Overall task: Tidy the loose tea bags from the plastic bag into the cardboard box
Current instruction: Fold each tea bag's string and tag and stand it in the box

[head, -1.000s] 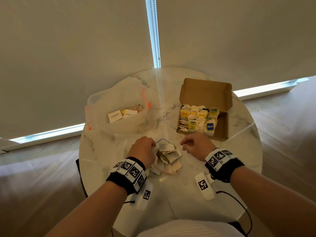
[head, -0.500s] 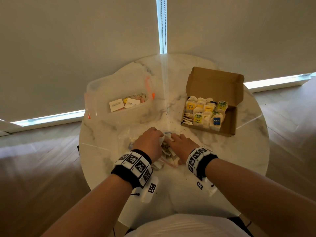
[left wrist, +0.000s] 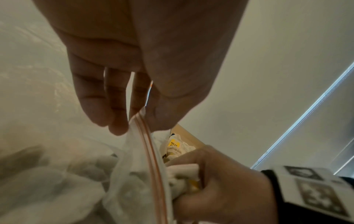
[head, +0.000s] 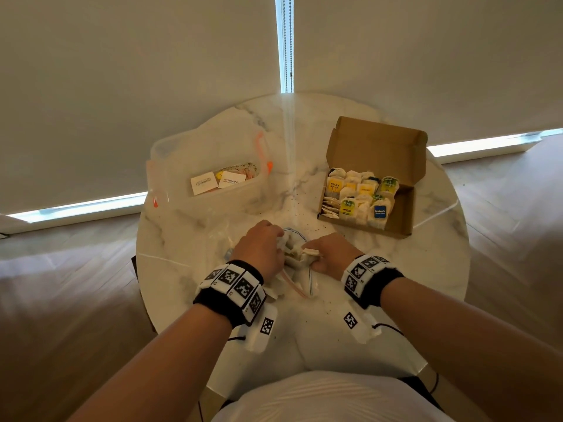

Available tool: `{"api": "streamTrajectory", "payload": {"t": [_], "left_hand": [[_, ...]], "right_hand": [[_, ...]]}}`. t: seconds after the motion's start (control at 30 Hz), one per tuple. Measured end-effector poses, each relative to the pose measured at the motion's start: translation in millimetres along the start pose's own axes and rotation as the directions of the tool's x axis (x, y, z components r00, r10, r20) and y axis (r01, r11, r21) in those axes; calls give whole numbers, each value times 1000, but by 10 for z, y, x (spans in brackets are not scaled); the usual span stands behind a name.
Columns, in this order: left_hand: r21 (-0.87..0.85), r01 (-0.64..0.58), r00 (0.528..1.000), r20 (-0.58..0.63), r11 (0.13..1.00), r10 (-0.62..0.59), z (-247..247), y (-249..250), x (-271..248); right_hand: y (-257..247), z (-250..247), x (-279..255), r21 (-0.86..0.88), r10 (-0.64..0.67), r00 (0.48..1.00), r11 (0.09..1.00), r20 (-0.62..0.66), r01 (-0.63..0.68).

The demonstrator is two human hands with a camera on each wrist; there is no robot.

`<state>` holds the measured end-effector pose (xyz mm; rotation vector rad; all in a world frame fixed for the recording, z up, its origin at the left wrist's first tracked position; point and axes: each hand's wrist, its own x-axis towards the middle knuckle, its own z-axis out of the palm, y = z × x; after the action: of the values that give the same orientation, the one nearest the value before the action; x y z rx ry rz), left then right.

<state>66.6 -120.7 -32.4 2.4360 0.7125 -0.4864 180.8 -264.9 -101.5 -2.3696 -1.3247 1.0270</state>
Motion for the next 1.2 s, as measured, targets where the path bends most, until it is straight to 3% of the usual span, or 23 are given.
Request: {"api": "streamTrajectory", "payload": {"t": [0.2, 0.33, 0.4, 0.5, 0.63, 0.73, 0.8, 0.97, 1.1, 1.2], "left_hand": [[-49, -12, 1000, -3, 999, 12, -25, -27, -91], [-222, -118, 993, -21, 968, 117, -104, 28, -223], [-395, -185, 981, -27, 900, 190, -210, 111, -321], [-652, -208, 955, 27, 729, 296, -375, 265, -445], [-750, -209, 913, 80, 628, 400, -405, 389, -548], [-874, -90, 916, 115, 478, 383, -377, 401, -636], [-916, -64, 928, 92, 397, 362, -365, 396, -673], [-962, -111, 966, -45, 251, 256, -400, 389, -698], [-986, -116, 980, -93, 122, 177, -491, 408, -735], [-993, -115, 987, -111, 29, 121, -525, 424, -753]], "right_hand": [[-64, -368, -474, 214, -21, 977, 975, -211, 67], [-232, -648, -778, 255, -35, 954, 960, -298, 115], [-355, -778, -883, 273, -71, 955, 950, -288, 153], [-608, -942, -991, 277, -123, 972, 944, -200, 177], [-871, -1091, -1029, 147, -181, 982, 971, -59, 188], [-953, -1160, -1026, 81, -127, 991, 988, -47, 131], [-987, -1182, -1062, 170, -107, 991, 978, -75, 119], [-1019, -1189, -1186, 371, -88, 973, 914, -215, 165], [-1023, -1170, -1252, 576, -13, 945, 790, -327, 210], [-1016, -1146, -1286, 601, 49, 890, 754, -454, 265]]}}
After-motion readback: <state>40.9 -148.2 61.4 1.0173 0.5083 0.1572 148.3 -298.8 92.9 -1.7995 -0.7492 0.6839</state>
